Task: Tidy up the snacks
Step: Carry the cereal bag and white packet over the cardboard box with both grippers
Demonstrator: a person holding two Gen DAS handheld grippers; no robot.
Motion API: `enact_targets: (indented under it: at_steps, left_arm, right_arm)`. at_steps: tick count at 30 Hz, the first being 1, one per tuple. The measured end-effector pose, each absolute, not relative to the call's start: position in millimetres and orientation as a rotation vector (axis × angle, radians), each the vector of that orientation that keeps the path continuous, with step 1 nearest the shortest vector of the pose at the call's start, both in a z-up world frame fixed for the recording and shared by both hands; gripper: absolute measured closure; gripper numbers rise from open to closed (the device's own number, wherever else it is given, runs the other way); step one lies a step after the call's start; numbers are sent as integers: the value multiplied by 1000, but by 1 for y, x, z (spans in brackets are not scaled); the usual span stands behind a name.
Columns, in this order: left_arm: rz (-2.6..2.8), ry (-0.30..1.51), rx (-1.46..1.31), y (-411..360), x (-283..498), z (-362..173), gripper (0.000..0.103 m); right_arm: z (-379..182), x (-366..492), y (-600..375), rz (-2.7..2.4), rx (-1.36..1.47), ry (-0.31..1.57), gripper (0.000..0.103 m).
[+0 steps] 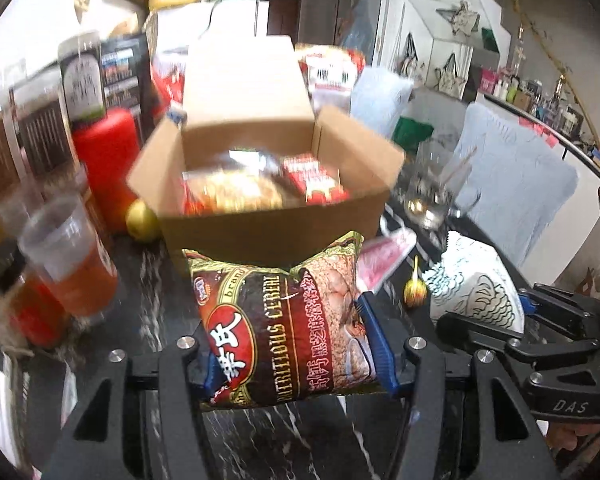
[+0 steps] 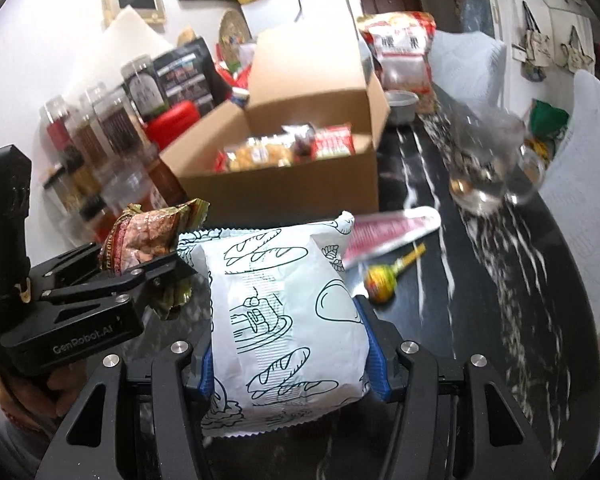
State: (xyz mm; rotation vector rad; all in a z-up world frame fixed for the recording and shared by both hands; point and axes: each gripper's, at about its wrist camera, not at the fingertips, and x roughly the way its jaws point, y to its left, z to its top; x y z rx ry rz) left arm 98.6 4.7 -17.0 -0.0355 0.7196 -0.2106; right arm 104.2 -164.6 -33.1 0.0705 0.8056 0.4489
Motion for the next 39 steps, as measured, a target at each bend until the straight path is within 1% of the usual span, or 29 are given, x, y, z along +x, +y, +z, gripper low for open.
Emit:
enact_targets:
  at_steps: [11, 21, 30, 39]
  left_arm:
    - [-184, 560, -35, 17, 129, 42, 46]
    - [-169, 461, -29, 25, 174, 75, 46]
    - [-138, 410, -51, 38, 225, 88, 46]
    - [-88, 430, -33, 48, 275, 77, 46]
  right_arm:
    - [31, 143, -149, 507, 41, 661, 46]
    - [64, 196, -140, 536, 22, 587, 46]
    - [75, 251, -125, 553, 15, 561, 46]
    - [65, 305, -109, 562, 38, 595, 46]
